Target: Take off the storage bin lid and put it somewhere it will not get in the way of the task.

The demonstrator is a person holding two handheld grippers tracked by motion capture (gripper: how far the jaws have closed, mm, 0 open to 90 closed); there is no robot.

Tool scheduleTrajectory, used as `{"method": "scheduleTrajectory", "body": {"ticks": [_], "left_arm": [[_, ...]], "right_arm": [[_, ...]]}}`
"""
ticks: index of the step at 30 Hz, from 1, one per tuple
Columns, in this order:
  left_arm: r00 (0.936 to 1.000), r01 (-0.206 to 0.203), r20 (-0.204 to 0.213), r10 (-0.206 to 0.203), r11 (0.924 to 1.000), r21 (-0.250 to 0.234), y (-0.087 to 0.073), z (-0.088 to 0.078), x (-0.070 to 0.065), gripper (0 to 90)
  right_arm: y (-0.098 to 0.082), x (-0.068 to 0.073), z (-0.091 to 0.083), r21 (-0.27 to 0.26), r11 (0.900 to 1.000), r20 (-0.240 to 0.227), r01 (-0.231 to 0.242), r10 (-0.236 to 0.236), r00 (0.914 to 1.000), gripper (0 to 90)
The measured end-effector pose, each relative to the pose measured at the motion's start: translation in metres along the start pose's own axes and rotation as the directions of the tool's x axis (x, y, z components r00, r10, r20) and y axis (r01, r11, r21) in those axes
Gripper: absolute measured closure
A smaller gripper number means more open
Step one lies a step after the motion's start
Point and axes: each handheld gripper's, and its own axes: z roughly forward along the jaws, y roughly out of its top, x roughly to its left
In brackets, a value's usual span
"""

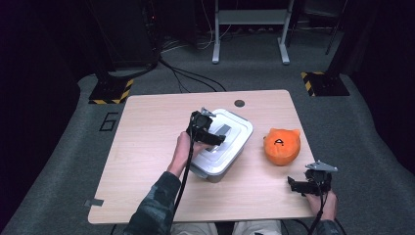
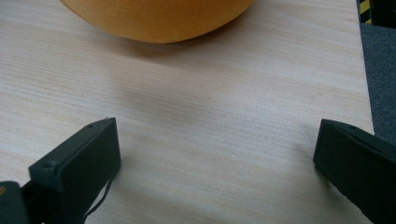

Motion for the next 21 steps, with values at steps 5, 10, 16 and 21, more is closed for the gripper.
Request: {"method": "scheduleTrajectory", "body": {"ticks": [5, 10, 16, 21], "left_arm": [[0.9999, -0.011, -0.013, 0.010, 0.9999, -0.013, 0.0002, 0.0000, -0.0036, 48.4], [0.9998, -0.022, -0.002, 0.022, 0.9998, -0.001, 0.0006, 0.0027, -0.0086, 63.0], [0.9999, -0.003, -0.013, 0.003, 1.0000, -0.007, 0.0010, 0.0014, -0.0085, 65.7], [0.9999, 0.004, -0.015, -0.004, 0.9996, -0.027, 0.0013, -0.0036, -0.0080, 66.4]], "right_arm": [[0.0000, -0.0001, 0.0000, -0.001, 1.000, 0.000, -0.002, 0.002, 1.0000, 0.0], [-0.0001, -0.0004, -0.0001, -0.002, 1.000, 0.003, -0.005, 0.005, 1.0000, 0.1], [-0.0001, -0.0004, -0.0001, -0.002, 1.000, 0.003, -0.004, 0.004, 1.0000, 0.1], [-0.0001, -0.0003, -0.0001, -0.002, 1.000, 0.004, -0.004, 0.004, 1.0000, 0.1]]}}
